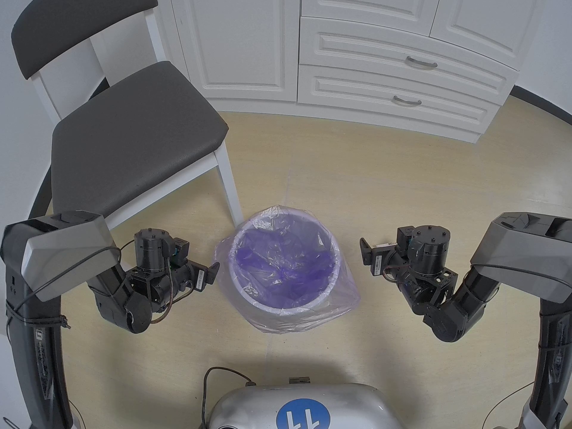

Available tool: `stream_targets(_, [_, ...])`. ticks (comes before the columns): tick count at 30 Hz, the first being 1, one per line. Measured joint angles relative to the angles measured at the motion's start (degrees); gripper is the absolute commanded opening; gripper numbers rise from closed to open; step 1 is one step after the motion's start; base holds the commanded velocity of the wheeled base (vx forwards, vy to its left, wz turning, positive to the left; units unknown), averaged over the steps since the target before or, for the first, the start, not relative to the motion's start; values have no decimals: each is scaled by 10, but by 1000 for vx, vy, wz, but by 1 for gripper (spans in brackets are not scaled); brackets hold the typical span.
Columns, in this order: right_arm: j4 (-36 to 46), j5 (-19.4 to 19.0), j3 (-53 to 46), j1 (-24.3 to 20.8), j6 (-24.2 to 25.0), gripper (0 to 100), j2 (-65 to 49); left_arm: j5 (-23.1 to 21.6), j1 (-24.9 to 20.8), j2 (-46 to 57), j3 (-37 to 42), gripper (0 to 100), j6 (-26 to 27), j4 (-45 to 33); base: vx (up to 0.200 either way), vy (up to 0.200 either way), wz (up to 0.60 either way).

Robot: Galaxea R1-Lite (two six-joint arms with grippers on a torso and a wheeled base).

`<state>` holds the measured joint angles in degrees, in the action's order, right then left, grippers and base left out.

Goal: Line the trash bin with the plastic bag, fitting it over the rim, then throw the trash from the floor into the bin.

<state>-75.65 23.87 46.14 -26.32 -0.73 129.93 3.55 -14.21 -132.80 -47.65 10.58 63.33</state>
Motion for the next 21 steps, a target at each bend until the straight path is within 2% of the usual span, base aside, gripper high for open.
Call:
stream_targets(8, [5,-9,43,36,1,100,55,45,8,-76,-73,100,-3,6,0,0,0])
stream_targets(13, [6,-22,56,46,2,100,83,52,15,-132,-120,100,-7,6,0,0,0])
stream_targets(21, [10,-44,59,33,36,100,114,55,7,-181,-158,100,-51,-1,0,0,0])
